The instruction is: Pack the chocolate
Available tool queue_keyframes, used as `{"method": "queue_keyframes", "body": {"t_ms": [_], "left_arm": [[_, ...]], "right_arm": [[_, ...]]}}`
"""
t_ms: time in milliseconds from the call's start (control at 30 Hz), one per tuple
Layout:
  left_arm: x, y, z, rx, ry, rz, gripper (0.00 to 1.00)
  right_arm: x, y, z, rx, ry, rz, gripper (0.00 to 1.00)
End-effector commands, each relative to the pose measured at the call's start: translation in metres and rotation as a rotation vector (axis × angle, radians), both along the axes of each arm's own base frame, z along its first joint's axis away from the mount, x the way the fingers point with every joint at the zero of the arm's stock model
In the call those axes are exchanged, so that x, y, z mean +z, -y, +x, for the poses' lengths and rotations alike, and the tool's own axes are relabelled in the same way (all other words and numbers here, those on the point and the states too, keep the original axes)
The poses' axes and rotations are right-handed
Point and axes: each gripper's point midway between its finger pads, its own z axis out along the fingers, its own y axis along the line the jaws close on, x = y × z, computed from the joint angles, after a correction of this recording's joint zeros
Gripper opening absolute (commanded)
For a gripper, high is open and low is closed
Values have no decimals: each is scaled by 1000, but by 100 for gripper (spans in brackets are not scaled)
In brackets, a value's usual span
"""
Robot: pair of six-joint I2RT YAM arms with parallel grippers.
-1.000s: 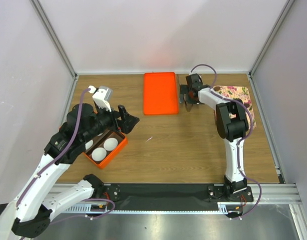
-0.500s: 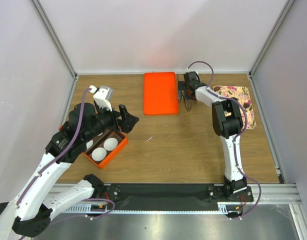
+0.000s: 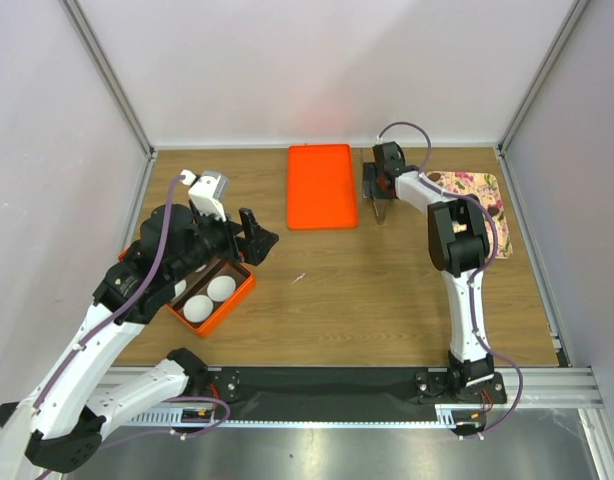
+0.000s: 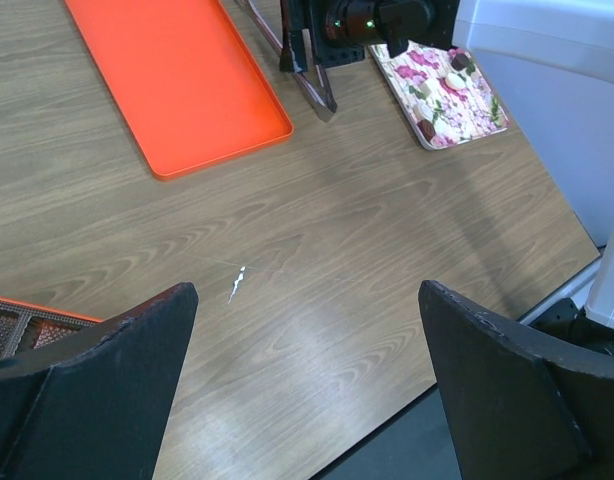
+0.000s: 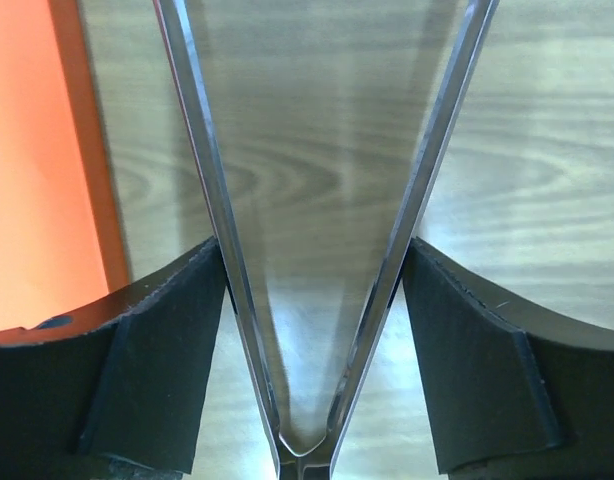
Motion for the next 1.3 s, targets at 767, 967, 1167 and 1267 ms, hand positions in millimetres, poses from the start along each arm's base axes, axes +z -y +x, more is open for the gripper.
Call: {"method": "queue_keyframes", "body": {"t_ms": [767, 967, 1167, 1267], "left_arm": [[11, 15, -3, -74, 30, -64, 100], [11, 13, -10, -88, 25, -60, 100], [3, 17, -19, -137, 2, -68, 100], [0, 18, -22, -151, 4, -65, 100]], "right_arm": [[185, 27, -166, 23, -52, 78, 62], [207, 85, -183, -126, 9, 70, 53], [193, 149, -203, -330, -13, 46, 51], [187, 166, -215, -382, -45, 37, 50]]}}
